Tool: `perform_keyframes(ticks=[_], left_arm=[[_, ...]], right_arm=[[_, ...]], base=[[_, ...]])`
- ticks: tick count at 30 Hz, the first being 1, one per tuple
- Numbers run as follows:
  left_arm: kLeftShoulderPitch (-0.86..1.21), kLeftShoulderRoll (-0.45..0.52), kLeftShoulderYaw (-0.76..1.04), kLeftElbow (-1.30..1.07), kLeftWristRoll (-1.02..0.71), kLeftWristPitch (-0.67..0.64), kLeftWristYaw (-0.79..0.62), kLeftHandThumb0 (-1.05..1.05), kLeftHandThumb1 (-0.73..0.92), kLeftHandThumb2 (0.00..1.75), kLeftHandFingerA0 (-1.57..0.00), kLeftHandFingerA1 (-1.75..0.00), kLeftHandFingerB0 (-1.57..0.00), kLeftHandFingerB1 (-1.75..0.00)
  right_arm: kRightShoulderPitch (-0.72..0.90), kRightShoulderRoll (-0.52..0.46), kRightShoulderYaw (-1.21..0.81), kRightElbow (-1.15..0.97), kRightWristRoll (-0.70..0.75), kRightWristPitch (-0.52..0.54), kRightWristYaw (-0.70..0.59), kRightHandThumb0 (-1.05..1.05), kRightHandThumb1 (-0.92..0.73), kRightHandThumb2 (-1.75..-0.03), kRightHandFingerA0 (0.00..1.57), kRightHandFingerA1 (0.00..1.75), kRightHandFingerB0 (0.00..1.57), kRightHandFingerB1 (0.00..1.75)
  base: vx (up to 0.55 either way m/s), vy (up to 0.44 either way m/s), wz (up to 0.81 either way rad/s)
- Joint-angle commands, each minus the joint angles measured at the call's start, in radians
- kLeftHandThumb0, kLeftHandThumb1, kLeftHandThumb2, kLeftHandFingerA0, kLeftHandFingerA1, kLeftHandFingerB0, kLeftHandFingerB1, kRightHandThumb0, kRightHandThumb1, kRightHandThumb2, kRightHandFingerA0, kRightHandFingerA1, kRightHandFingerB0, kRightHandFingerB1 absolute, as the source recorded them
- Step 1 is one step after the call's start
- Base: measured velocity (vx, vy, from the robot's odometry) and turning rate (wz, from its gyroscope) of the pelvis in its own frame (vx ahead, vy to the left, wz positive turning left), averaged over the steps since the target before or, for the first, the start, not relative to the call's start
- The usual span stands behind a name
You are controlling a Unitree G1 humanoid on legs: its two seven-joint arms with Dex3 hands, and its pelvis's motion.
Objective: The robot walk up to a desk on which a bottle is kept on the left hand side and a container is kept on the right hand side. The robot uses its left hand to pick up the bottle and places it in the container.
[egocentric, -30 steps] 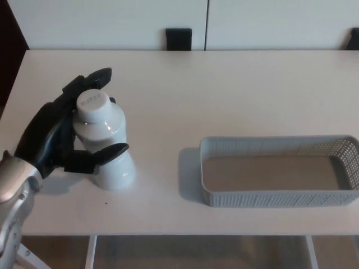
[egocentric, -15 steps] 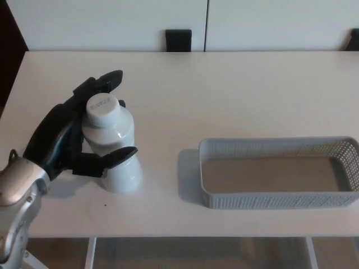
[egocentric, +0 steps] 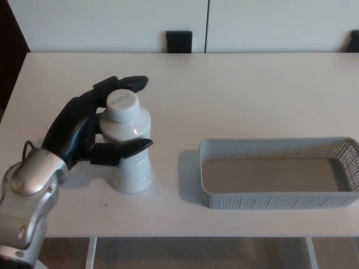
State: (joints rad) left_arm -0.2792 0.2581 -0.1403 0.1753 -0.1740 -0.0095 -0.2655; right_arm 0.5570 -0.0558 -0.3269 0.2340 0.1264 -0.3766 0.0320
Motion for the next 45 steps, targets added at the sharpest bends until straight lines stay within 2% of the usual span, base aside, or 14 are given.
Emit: perform_keyframes(ticks=[1, 2, 3, 7, 8, 15, 19, 24, 25, 29, 32, 38, 41, 45], left_arm=[[0.032, -0.015, -0.073, 0.083, 0.177, -0.049, 0.072, -0.07, 0.74, 0.68, -1.05, -1.02, -0.84, -0.90], [0.032, -0.020, -0.074, 0.085, 0.172, -0.049, 0.071, -0.07, 0.76, 0.67, -0.98, -1.16, -0.79, -0.92], [0.032, -0.026, -0.074, 0.087, 0.164, -0.050, 0.069, -0.09, 0.74, 0.70, -1.00, -1.16, -0.79, -0.96], [0.036, -0.029, -0.071, 0.072, 0.157, -0.053, 0.067, -0.06, 0.76, 0.66, -0.98, -1.17, -0.77, -0.98], [0.038, -0.029, -0.067, 0.039, 0.146, -0.051, 0.060, -0.08, 0.78, 0.63, -1.01, -1.11, -0.80, -0.91], [0.068, -0.047, -0.053, -0.168, 0.093, -0.044, 0.041, -0.10, 0.79, 0.63, -1.02, -1.07, -0.81, -0.93], [0.025, -0.078, -0.057, -0.431, 0.063, 0.058, 0.047, -0.11, 0.78, 0.68, -1.03, -1.05, -0.82, -0.89], [-0.069, -0.105, -0.063, -0.539, 0.061, 0.161, 0.061, -0.09, 0.81, 0.63, -1.03, -1.04, -0.81, -0.89], [-0.109, -0.125, -0.074, -0.544, 0.072, 0.194, 0.069, -0.06, 0.79, 0.68, -1.00, -1.12, -0.80, -0.92], [-0.247, -0.190, -0.102, -0.501, 0.104, 0.270, 0.089, -0.07, 0.79, 0.70, -1.00, -1.19, -0.78, -1.01], [-0.333, -0.228, -0.114, -0.427, 0.128, 0.262, 0.093, -0.09, 0.75, 0.77, -1.03, -1.19, -0.79, -1.07], [-0.452, -0.287, -0.134, -0.351, 0.155, 0.305, 0.105, -0.19, 0.74, 0.75, -1.06, -1.10, -0.82, -1.02], [-0.489, -0.340, -0.154, -0.308, 0.156, 0.326, 0.112, -0.16, 0.71, 0.80, -1.08, -1.23, -0.82, -1.10], [-0.501, -0.414, -0.215, -0.203, 0.182, 0.312, 0.120, -0.24, 0.71, 0.81, -1.06, -1.22, -0.83, -1.14]], right_arm=[[-0.001, 0.005, -0.008, -0.044, 0.014, 0.016, -0.009, -0.15, -0.48, -1.32, 0.43, 0.87, 0.12, 0.66], [-0.003, 0.006, -0.009, -0.048, 0.020, 0.021, -0.006, -0.10, -0.40, -1.42, 0.34, 1.13, 0.09, 0.76], [-0.006, 0.008, -0.010, -0.052, 0.029, 0.027, -0.003, -0.11, -0.40, -1.41, 0.35, 1.16, 0.10, 0.77], [-0.007, 0.005, -0.005, -0.071, 0.014, 0.041, -0.007, -0.09, -0.41, -1.41, 0.36, 1.14, 0.11, 0.77], [-0.008, 0.005, -0.002, -0.084, 0.005, 0.047, -0.011, -0.14, -0.50, -1.30, 0.45, 0.88, 0.15, 0.68], [-0.014, -0.001, 0.010, -0.093, -0.020, 0.033, -0.008, -0.10, -0.50, -1.31, 0.52, 0.93, 0.17, 0.70], [-0.017, -0.008, 0.027, -0.147, -0.054, 0.073, -0.024, -0.08, -0.48, -1.31, 0.50, 0.91, 0.21, 0.71], [-0.048, -0.009, 0.029, -0.133, -0.056, 0.091, -0.030, -0.05, -0.51, -1.29, 0.47, 0.88, 0.19, 0.69], [-0.047, -0.007, 0.032, -0.136, -0.053, 0.093, -0.027, -0.04, -0.48, -1.32, 0.48, 0.90, 0.19, 0.70], [-0.048, -0.006, 0.046, -0.140, -0.065, 0.087, -0.020, -0.04, -0.47, -1.33, 0.51, 0.92, 0.21, 0.71], [-0.043, 0.000, 0.057, -0.155, -0.076, 0.099, -0.024, 0.03, -0.48, -1.31, 0.51, 0.92, 0.21, 0.71], [-0.053, -0.002, 0.067, -0.159, -0.083, 0.103, -0.024, 0.01, -0.46, -1.34, 0.51, 0.93, 0.20, 0.72], [-0.056, 0.000, 0.076, -0.173, -0.091, 0.121, -0.028, -0.02, -0.47, -1.32, 0.48, 0.90, 0.20, 0.71], [-0.050, -0.001, 0.080, -0.171, -0.097, 0.118, -0.030, 0.02, -0.46, -1.32, 0.50, 0.91, 0.22, 0.72]], base=[[0.00, 0.000, 0.00], [0.00, 0.000, 0.00], [0.00, 0.000, 0.00], [0.00, 0.000, 0.00], [0.00, 0.000, 0.00], [0.00, 0.000, 0.00], [0.00, 0.000, 0.00], [0.00, 0.000, 0.00], [0.00, 0.000, 0.00], [0.00, 0.000, 0.00], [0.00, 0.000, 0.00], [0.00, 0.000, 0.00], [0.00, 0.000, 0.00], [0.00, 0.000, 0.00]])
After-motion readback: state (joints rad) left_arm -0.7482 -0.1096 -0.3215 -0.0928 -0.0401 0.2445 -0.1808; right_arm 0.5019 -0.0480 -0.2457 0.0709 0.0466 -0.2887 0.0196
